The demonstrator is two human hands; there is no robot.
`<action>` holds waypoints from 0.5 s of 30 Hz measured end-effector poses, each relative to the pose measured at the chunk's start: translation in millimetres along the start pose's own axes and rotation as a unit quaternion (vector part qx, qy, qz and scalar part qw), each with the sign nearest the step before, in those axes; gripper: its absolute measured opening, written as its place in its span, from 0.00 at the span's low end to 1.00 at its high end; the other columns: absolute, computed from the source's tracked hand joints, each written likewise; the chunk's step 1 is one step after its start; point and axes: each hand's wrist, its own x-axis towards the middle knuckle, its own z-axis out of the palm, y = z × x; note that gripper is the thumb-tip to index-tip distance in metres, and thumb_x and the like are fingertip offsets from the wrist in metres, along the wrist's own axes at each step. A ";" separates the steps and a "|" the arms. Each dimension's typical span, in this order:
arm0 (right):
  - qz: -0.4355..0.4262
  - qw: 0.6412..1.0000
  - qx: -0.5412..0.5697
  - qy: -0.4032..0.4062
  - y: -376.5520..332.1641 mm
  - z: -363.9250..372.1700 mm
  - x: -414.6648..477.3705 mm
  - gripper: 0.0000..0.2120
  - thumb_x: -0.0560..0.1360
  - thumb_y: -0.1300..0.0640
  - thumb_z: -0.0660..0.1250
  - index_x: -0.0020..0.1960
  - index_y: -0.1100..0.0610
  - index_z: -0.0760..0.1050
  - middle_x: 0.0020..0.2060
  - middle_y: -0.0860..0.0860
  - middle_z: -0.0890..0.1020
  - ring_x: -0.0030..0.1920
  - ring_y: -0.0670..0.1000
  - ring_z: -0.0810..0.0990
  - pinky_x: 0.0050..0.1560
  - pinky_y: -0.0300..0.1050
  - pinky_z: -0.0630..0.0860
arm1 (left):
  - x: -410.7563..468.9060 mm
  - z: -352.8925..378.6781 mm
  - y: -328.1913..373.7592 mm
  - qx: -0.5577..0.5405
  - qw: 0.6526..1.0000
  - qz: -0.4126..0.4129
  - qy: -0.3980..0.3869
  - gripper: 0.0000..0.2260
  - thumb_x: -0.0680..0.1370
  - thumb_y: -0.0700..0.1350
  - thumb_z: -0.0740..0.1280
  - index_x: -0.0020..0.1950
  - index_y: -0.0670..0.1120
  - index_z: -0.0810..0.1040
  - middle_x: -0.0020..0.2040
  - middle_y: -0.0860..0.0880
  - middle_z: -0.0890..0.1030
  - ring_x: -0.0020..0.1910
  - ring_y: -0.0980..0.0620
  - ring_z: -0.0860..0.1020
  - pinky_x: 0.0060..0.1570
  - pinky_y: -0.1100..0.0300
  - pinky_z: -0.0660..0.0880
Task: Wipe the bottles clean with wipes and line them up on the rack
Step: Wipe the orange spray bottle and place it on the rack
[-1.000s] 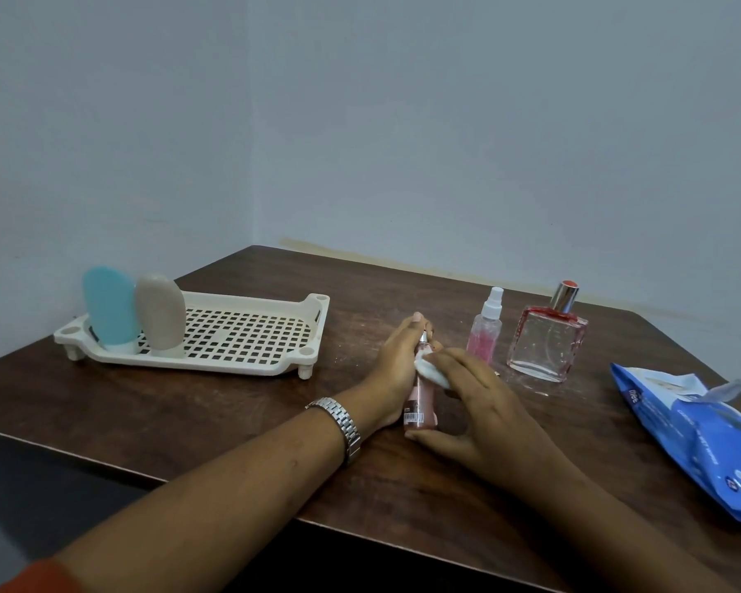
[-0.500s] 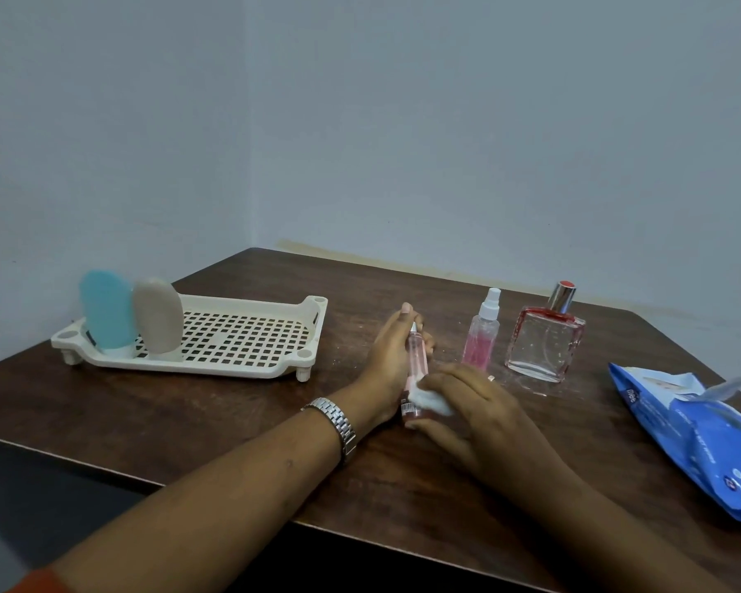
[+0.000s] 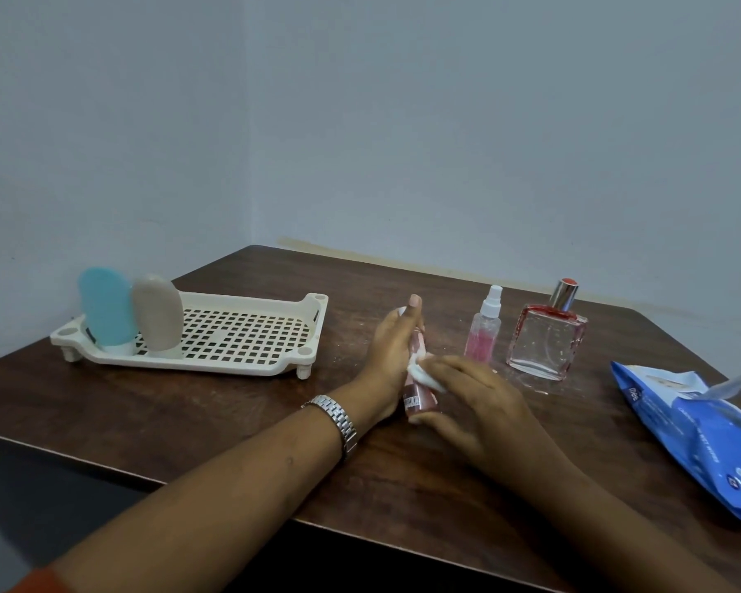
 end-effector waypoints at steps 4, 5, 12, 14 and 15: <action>-0.067 0.996 -0.035 0.049 -6.9 -3.0 0.1 0.15 0.76 0.51 0.63 0.53 0.61 0.80 0.46 0.52 0.82 0.47 0.48 0.79 0.50 0.40 0.75 | 1.6 1.4 2.7 -0.009 0.999 -0.004 0.040 0.16 0.80 0.54 0.61 0.37 0.45 0.67 0.29 0.52 0.69 0.22 0.59 0.69 0.24 0.66 0.69; -0.074 0.995 -0.037 0.056 -7.2 -3.3 -0.5 0.14 0.77 0.52 0.63 0.51 0.61 0.80 0.45 0.52 0.82 0.45 0.48 0.80 0.48 0.40 0.76 | 1.5 2.0 3.1 -0.005 0.999 0.001 0.044 0.16 0.80 0.54 0.61 0.37 0.45 0.67 0.28 0.52 0.69 0.22 0.59 0.69 0.25 0.66 0.68; -0.023 0.998 -0.033 0.037 -5.6 -1.9 1.4 0.22 0.74 0.47 0.64 0.60 0.62 0.76 0.55 0.54 0.80 0.57 0.45 0.74 0.63 0.31 0.65 | 0.9 -1.1 1.1 0.014 1.000 0.012 0.017 0.18 0.70 0.60 0.66 0.34 0.45 0.75 0.32 0.48 0.72 0.29 0.54 0.70 0.31 0.61 0.68; -0.001 1.000 -0.023 0.013 -4.2 -0.9 1.8 0.28 0.73 0.44 0.64 0.67 0.61 0.71 0.62 0.53 0.75 0.63 0.45 0.70 0.67 0.31 0.61 | 0.7 0.2 -0.4 0.004 1.000 0.007 -0.005 0.18 0.73 0.58 0.65 0.36 0.44 0.76 0.32 0.48 0.74 0.31 0.53 0.73 0.33 0.62 0.72; 0.005 1.000 -0.018 0.006 -2.9 0.4 1.6 0.31 0.73 0.42 0.64 0.69 0.61 0.68 0.64 0.53 0.73 0.65 0.45 0.68 0.68 0.31 0.59 | 0.1 0.9 0.1 0.001 1.000 0.002 -0.017 0.17 0.75 0.56 0.64 0.37 0.43 0.76 0.32 0.48 0.76 0.31 0.54 0.75 0.34 0.63 0.73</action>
